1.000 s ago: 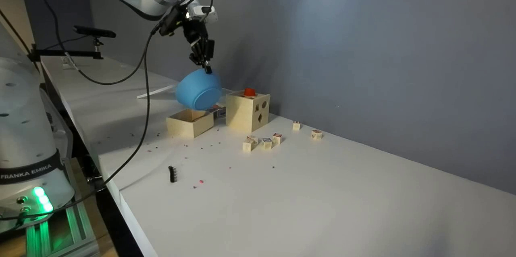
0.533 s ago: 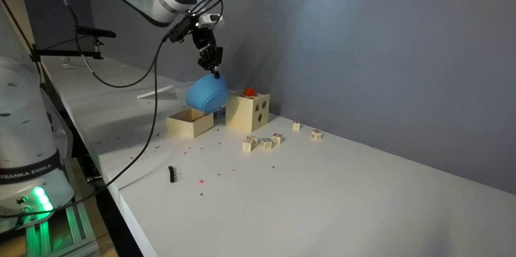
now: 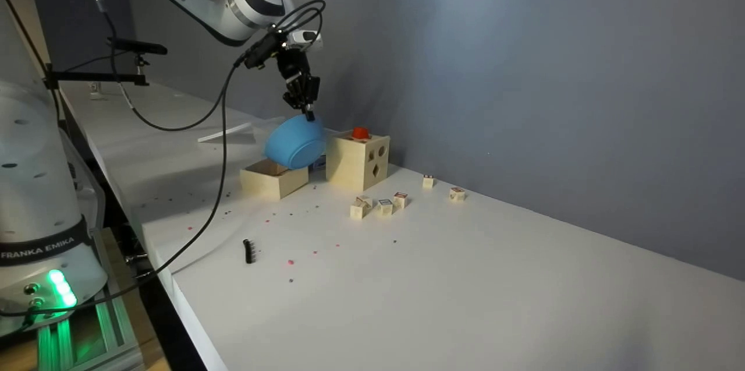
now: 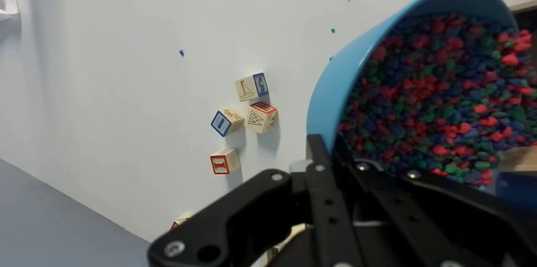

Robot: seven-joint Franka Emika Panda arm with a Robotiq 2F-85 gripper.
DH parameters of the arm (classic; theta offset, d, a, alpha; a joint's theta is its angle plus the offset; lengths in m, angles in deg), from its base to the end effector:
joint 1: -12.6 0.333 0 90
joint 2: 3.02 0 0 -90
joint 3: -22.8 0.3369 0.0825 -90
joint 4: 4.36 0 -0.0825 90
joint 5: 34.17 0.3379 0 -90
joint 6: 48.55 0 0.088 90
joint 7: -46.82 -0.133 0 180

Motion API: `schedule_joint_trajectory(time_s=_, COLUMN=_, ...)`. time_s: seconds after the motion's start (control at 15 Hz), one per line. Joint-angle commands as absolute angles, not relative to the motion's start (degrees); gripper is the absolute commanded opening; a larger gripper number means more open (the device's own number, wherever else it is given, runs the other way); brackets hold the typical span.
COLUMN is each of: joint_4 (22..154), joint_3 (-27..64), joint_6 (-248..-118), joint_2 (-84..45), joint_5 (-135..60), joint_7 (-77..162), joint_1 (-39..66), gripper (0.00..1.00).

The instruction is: Empty the contents of the blue bowl into the smaller wooden box

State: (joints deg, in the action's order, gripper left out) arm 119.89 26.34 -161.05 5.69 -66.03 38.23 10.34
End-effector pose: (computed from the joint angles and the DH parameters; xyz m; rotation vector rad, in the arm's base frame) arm 0.4585 -0.0358 0.4822 2.6193 0.1353 -0.0114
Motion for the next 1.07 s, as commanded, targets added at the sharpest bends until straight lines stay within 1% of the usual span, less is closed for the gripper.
schedule_joint_trajectory(time_s=0.0, joint_4=119.75, joint_3=25.78, joint_6=-160.83, joint_2=5.66, joint_5=-66.06, joint_7=38.21, joint_1=10.98, gripper=0.05)
schedule_joint_trajectory(time_s=0.67, joint_4=119.75, joint_3=25.78, joint_6=-160.83, joint_2=5.66, joint_5=-66.06, joint_7=38.21, joint_1=10.98, gripper=0.05)
schedule_joint_trajectory(time_s=0.73, joint_4=119.75, joint_3=25.78, joint_6=-160.83, joint_2=5.66, joint_5=-66.06, joint_7=38.21, joint_1=10.98, gripper=0.01)
schedule_joint_trajectory(time_s=1.0, joint_4=119.86, joint_3=27.10, joint_6=-158.48, joint_2=5.36, joint_5=-67.04, joint_7=35.74, joint_1=12.09, gripper=0.01)
